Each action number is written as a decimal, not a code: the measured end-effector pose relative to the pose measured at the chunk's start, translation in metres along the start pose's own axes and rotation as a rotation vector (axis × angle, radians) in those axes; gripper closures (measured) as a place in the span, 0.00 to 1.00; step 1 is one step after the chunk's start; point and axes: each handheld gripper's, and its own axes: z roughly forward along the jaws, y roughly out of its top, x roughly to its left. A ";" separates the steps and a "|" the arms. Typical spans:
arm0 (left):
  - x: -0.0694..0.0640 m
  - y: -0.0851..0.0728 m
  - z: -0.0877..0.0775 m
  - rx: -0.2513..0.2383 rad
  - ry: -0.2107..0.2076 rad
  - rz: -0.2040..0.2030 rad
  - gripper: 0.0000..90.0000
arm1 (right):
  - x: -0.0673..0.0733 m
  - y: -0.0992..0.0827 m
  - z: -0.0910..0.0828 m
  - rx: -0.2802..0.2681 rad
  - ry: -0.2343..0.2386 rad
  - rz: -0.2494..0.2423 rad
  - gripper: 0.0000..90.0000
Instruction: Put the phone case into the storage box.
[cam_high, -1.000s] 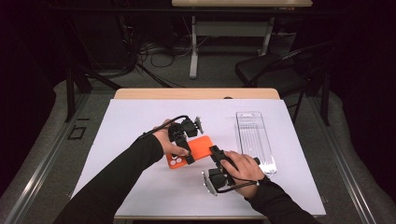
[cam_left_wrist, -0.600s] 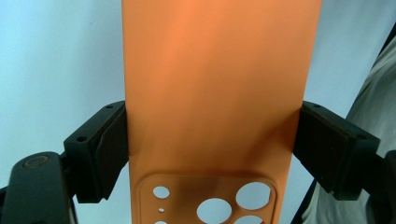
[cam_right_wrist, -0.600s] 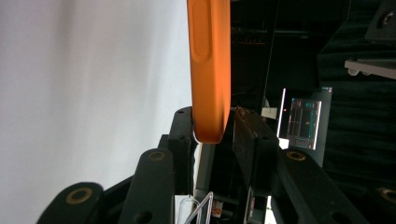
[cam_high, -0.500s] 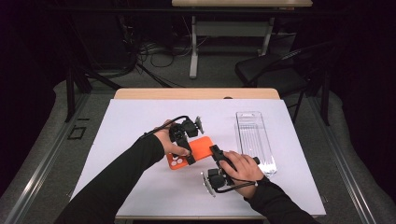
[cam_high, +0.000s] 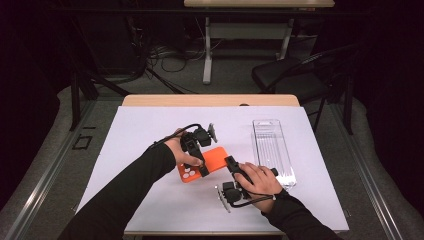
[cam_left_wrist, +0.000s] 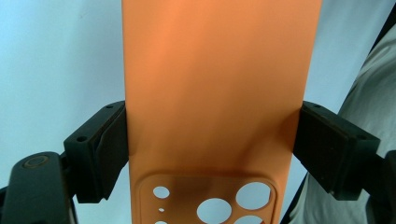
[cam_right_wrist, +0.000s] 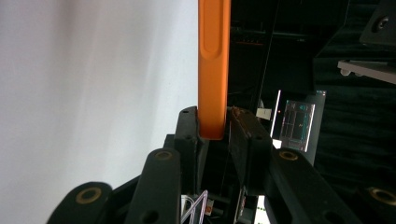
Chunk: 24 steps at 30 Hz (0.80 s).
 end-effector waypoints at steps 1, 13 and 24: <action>0.001 0.000 0.000 0.002 -0.002 -0.004 0.18 | 0.000 0.000 0.000 0.000 0.001 0.001 0.83; 0.002 0.000 0.001 0.003 -0.024 -0.014 0.18 | 0.001 0.001 0.001 0.004 0.003 -0.012 0.85; 0.004 0.000 0.002 -0.001 -0.042 -0.017 0.18 | 0.003 0.002 0.000 0.012 -0.001 -0.017 0.87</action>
